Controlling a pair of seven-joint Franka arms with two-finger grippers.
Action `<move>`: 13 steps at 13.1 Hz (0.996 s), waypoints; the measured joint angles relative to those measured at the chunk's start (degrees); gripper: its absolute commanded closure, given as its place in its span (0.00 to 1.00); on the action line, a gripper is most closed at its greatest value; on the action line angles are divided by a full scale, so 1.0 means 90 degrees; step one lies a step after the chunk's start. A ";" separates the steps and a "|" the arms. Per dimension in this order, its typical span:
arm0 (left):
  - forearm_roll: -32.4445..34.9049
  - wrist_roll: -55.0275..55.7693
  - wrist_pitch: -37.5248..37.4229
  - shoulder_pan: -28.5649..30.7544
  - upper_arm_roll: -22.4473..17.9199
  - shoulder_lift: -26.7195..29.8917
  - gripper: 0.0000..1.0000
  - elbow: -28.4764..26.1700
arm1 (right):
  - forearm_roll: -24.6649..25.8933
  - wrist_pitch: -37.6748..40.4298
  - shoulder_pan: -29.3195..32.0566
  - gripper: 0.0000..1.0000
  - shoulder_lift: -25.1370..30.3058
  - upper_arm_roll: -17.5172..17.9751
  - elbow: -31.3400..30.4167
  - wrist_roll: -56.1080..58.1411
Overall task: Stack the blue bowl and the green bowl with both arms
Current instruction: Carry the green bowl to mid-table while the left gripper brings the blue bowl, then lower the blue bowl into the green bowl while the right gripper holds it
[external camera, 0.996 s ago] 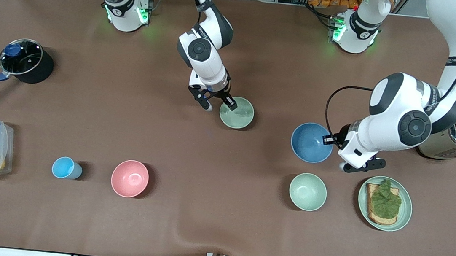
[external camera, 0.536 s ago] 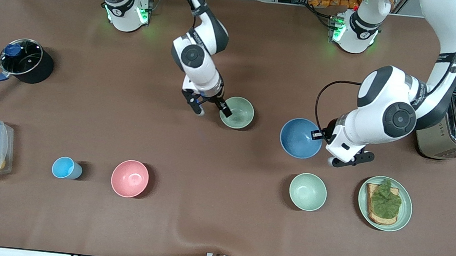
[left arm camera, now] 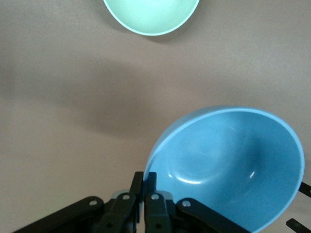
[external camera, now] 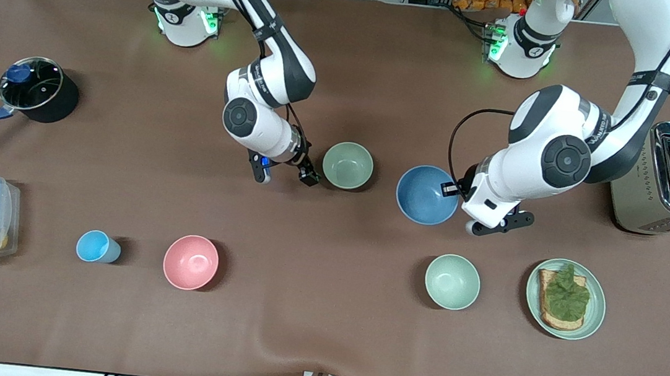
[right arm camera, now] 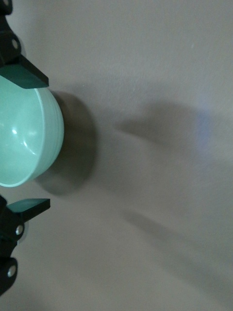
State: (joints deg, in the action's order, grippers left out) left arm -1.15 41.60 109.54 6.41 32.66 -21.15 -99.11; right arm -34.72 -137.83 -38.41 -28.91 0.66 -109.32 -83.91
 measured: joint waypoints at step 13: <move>0.0000 0.0780 0.0200 -0.0579 0.0016 -0.0268 1.00 -0.0428 | -0.1479 -0.0828 -0.0016 0.00 -0.0600 0.0025 0.0004 0.0001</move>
State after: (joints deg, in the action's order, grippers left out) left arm -1.15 48.62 111.34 1.20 32.80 -23.57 -102.97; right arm -48.03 -145.28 -38.55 -34.31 0.89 -109.29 -83.91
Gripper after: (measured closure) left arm 0.952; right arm 0.000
